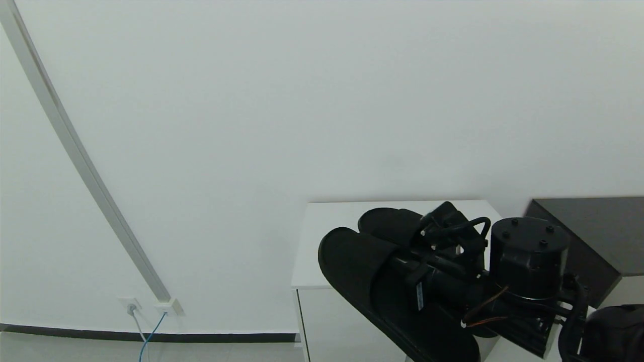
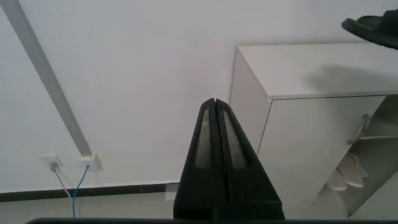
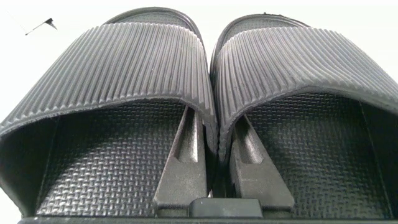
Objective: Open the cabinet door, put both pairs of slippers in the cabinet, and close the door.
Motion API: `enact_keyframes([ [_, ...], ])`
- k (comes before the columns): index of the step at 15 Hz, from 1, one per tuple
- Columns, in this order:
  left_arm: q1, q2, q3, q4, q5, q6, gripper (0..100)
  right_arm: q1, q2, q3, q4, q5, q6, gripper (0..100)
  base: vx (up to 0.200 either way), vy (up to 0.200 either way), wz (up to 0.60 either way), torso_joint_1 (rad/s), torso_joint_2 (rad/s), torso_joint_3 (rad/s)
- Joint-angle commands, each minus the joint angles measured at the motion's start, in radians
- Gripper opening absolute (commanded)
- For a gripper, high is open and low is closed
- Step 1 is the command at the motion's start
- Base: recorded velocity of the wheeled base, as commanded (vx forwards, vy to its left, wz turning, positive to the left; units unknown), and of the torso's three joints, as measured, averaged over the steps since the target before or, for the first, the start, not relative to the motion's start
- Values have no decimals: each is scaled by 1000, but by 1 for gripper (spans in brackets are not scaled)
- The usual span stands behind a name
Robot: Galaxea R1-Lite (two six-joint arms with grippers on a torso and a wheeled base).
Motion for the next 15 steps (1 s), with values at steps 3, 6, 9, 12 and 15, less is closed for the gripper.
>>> enact_keyframes([
  [3, -1, 1, 0, 0, 0, 0, 0, -5, -4, 24, -15, 9, -6, 0, 0, 0, 0, 0, 0, 0],
  [6, -1, 1, 0, 0, 0, -2, 0, -5, 6, 31, -16, 7, -6, 0, 0, 0, 0, 0, 0, 0],
  [9, 1, 1, 0, 0, 1, -3, 0, -4, 6, 54, -16, 7, -6, 0, -133, 0, 0, -2, 2, 2],
  [12, 1, 1, 0, 0, 1, -3, 0, -2, 6, 54, -16, 7, -8, 0, -200, 0, 0, 4, 2, 1],
  [15, 1, 1, 0, 0, 1, -3, 0, 6, 6, 59, -16, 4, -10, 0, -133, 0, 0, 5, 5, 0],
])
